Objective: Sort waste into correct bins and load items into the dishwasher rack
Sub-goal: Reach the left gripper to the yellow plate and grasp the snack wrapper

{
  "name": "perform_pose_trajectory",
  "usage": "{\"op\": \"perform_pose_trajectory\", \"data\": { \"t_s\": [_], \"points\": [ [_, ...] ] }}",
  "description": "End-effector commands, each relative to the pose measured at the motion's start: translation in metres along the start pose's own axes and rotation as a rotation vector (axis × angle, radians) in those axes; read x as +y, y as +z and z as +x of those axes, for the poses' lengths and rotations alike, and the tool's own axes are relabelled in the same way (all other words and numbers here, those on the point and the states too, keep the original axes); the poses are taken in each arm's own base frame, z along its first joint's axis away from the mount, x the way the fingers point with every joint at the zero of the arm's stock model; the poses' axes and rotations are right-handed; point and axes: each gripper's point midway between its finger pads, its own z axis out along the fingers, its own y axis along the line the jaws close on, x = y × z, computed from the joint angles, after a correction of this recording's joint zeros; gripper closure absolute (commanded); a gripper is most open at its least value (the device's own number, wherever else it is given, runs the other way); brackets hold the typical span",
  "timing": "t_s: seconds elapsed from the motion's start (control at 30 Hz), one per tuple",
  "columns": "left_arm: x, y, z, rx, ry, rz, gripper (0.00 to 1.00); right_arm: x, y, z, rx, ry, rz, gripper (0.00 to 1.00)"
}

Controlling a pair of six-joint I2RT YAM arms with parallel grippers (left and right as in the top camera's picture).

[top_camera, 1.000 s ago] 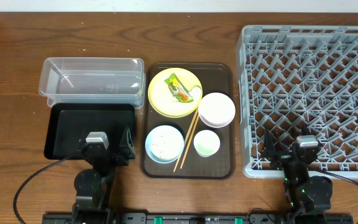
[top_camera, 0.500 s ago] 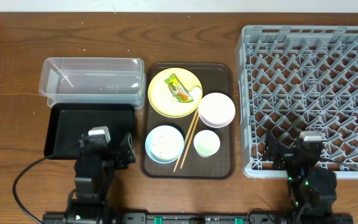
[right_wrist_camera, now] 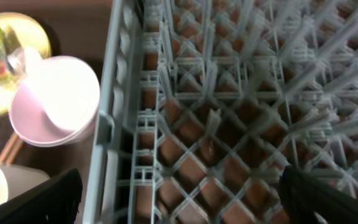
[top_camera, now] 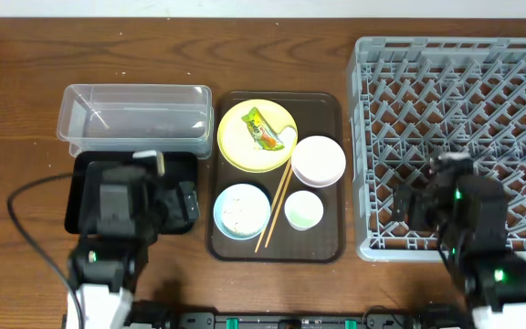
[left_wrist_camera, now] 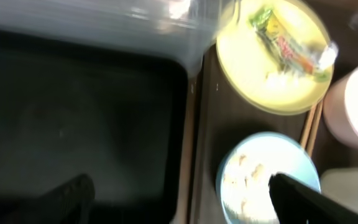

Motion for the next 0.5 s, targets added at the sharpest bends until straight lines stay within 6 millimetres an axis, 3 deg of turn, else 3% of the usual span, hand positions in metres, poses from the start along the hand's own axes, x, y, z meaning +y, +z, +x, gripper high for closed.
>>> {"op": "perform_pose_trajectory", "data": {
  "t_s": [0.0, 0.23, 0.47],
  "points": [
    [-0.006, -0.003, -0.008, 0.08, -0.025, 0.006, 0.07, -0.001, -0.002, -0.02, 0.029, 0.014, 0.018, 0.01],
    [-0.003, 0.004, 0.012, 0.242, -0.044, -0.021, 0.07, 0.001, 0.007, -0.029, 0.067, 0.015, 0.022, 0.01],
    [-0.012, 0.007, 0.004, 0.215, -0.044, 0.029, 0.08, 0.001, 0.007, -0.029, 0.064, 0.014, 0.022, 0.01]
  ]
}}
